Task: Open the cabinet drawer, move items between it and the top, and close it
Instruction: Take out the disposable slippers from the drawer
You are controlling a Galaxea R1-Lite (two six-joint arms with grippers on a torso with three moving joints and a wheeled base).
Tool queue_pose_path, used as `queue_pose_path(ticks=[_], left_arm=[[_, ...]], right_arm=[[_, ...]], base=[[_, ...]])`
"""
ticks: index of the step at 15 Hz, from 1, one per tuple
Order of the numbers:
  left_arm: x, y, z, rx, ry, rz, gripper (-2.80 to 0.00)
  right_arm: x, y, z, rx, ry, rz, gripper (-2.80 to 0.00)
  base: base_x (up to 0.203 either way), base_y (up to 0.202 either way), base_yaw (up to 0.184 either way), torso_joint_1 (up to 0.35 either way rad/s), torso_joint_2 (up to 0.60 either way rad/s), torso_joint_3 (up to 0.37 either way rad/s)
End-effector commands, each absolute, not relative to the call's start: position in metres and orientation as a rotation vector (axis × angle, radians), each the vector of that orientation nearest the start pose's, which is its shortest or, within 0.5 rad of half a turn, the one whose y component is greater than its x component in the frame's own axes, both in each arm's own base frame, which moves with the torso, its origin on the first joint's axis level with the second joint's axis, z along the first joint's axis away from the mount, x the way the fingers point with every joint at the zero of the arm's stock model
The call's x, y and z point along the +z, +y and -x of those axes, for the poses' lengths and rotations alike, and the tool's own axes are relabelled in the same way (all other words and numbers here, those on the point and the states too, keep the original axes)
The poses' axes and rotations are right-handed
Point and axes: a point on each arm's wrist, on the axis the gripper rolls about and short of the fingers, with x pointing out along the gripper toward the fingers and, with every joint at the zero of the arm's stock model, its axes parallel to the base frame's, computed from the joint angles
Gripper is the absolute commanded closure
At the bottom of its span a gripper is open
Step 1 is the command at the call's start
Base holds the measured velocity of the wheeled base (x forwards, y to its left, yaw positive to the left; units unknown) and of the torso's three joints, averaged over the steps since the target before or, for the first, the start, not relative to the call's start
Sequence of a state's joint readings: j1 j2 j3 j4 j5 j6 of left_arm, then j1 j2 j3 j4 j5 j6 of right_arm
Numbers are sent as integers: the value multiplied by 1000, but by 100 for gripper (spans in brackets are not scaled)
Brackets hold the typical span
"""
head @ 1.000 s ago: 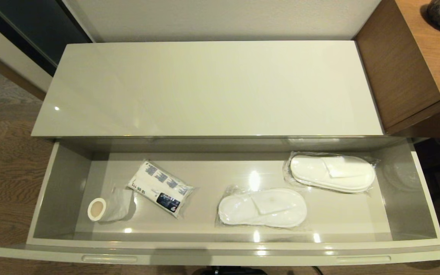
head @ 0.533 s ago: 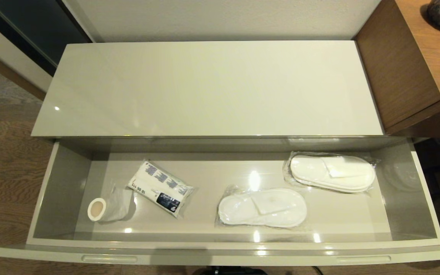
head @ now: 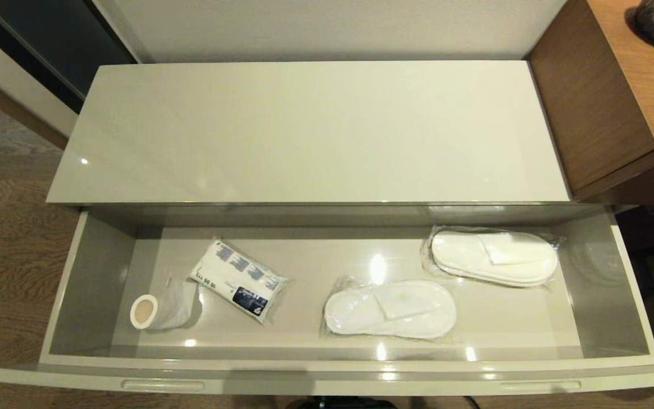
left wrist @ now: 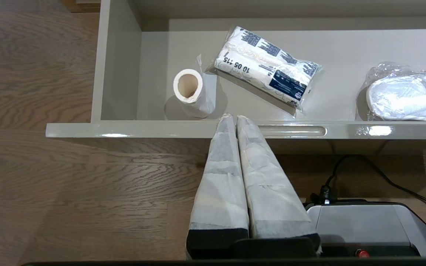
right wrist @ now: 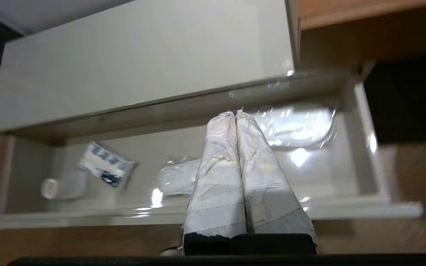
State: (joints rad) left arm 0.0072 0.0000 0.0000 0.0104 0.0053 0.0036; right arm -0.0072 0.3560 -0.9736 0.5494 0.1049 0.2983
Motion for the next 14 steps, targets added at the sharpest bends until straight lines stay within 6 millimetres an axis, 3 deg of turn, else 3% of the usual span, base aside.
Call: queue_pose_path(ticks=[1,3,7,10,14], left_arm=[[74,0,23,14,12,-5,0],[74,0,23,14,12,-3,0],[74,0,23,14,12,-3,0],[74,0,23,14,12,-5,0],[74,0,23,14,12,-3,0]], right_arm=[[279,2,54,38,197,-385,0],[276,1,35,-23,343,-315,0],[271,1,-37,-14,576,-161,0],[240,5,-78,209,789,80,0],[214,22,-148,481,998,214,0]], base=[[0,0,0,0,0,0],[0,0,0,0,0,0],[0,0,0,0,0,0],[0,0,0,0,0,0],[0,0,0,0,0,0]])
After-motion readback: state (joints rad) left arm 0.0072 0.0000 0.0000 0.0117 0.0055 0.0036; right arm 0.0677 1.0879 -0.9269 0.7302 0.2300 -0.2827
